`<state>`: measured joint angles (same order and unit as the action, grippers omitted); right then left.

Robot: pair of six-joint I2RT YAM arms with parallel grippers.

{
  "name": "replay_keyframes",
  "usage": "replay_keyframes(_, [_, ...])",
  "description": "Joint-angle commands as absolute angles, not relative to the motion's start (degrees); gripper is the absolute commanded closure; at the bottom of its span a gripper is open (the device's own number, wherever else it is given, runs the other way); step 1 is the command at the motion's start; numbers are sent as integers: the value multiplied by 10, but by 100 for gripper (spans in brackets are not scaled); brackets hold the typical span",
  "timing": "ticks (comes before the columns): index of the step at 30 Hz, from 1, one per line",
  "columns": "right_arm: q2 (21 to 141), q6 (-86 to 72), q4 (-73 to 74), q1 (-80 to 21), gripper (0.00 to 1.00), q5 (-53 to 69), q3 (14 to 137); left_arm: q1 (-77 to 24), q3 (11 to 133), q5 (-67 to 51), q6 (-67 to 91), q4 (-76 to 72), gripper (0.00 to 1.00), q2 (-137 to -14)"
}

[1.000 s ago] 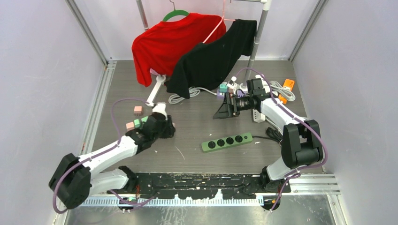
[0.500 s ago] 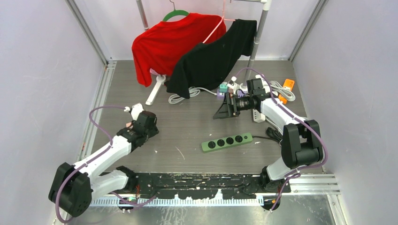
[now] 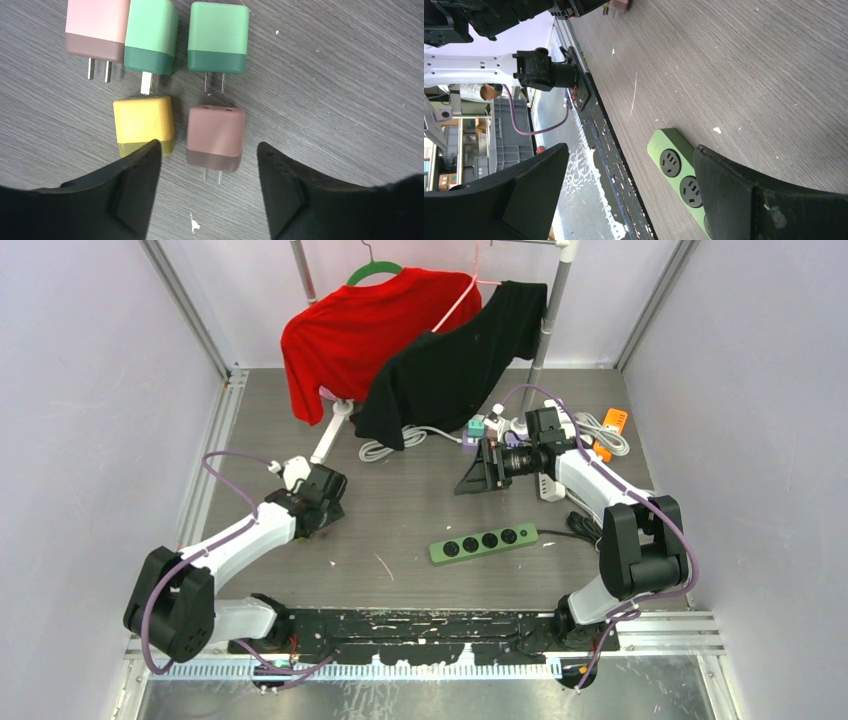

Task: Pull the plug off the socket
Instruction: Place the plug at the center of the board.

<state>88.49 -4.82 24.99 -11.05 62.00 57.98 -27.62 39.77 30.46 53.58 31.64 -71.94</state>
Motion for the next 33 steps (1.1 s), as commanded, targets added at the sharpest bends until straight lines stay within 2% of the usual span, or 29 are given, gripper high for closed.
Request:
replay_keyframes(1, [865,-35,251,-110,0,619,602,-272,422,328,542,337,24,-715])
replay_keyframes(3, [864,-27,257,-111,0,617,605,-272,421,325,540,339,19,-704])
replay_keyframes(10, [849,66,322,-107,0,600,624,-272,416,235,501,323,19,-616])
replay_keyframes(14, [815,191,375,-103,0,598,626,-272,400,96,444,247,18,-543])
replay_keyframes(18, [768,351,423,-85,0,661,601,-272,437,-96,393,140,2,-512])
replay_keyframes(21, [744,431,461,-77,0,667,585,-272,543,-164,336,174,1,-548])
replay_keyframes(25, [754,714,639,-73,0,637,604,-272,646,-233,291,177,1,-609])
replay_keyframes(27, [758,806,682,-72,0,607,597,-272,673,-271,289,148,1,-641])
replay_keyframes(31, [746,875,642,-76,0,522,535,-272,734,-301,270,140,2,-708])
replay_keyframes(33, [737,866,592,-86,0,492,507,-272,778,-283,223,186,7,-744])
